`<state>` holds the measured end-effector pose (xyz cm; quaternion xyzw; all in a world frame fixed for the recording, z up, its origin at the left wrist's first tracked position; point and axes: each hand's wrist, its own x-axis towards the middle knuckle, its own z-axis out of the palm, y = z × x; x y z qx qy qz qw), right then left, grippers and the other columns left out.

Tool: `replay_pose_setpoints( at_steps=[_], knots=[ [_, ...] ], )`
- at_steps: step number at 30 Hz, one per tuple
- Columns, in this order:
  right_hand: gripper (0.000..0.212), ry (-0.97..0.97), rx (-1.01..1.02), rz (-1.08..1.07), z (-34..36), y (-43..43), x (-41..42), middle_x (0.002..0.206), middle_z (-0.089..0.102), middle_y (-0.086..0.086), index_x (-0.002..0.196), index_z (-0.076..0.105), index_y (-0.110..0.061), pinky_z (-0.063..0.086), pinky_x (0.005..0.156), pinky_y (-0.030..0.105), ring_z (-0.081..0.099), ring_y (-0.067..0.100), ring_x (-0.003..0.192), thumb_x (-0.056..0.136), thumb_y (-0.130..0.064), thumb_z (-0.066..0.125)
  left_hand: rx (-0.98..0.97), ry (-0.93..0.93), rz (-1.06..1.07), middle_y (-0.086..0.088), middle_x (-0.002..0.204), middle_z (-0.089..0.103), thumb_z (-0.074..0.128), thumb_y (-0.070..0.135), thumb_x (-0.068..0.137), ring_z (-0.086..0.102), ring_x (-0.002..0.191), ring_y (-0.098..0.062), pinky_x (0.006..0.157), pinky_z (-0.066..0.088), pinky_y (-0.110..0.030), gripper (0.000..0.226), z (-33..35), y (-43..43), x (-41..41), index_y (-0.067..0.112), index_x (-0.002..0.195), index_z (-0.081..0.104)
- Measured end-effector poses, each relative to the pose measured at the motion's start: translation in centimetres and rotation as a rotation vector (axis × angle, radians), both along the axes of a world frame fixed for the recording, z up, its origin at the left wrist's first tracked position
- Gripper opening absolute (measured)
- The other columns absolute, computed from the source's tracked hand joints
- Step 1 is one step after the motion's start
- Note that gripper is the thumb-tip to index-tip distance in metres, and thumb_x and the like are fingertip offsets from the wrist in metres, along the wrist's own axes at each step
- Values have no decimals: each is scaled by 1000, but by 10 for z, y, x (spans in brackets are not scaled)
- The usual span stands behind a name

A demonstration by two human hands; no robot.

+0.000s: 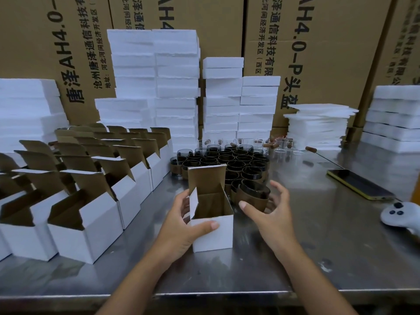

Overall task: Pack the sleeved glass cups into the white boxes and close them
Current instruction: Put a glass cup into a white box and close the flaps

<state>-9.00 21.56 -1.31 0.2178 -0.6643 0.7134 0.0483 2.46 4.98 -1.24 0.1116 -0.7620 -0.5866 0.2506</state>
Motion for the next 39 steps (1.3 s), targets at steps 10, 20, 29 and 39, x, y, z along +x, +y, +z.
replay_pose_setpoints(
  at_steps=[10, 20, 29, 39],
  knots=[
    [41, -46, -106, 127, 6, 8, 13, 92, 72, -9, 106, 65, -24, 48, 64, 9, 66, -1, 85, 68, -27, 79, -99, -74, 96, 11, 122, 35, 72, 61, 46, 41, 90, 9, 66, 38, -5, 99, 9, -5, -28, 43, 135, 32],
    [67, -207, -268, 296, 13, 7, 19, 96, 74, 2, 110, 60, -11, 55, 76, 27, 70, 18, 91, 52, -41, 77, -48, 29, 136, 27, 125, 37, 70, 61, 52, 36, 119, 0, 95, 32, -19, 112, 1, 7, -29, 39, 147, 16],
    [44, -248, -385, 402, 12, 4, 33, 94, 72, 9, 102, 63, -7, 53, 83, 34, 67, 20, 90, 66, -29, 74, -262, 340, 135, 15, 82, 61, 59, 45, 84, 59, 74, -5, 62, 49, -17, 13, 1, 41, -11, 33, 88, 56],
    [43, -367, -354, 522, 11, 3, 40, 97, 70, 19, 101, 63, -4, 56, 72, 33, 68, 30, 96, 77, -38, 53, -49, 137, -222, 6, 65, 61, 61, 53, 73, 56, 57, -3, 56, 47, -19, 54, 2, 38, -12, 25, 119, 56]
  ],
)
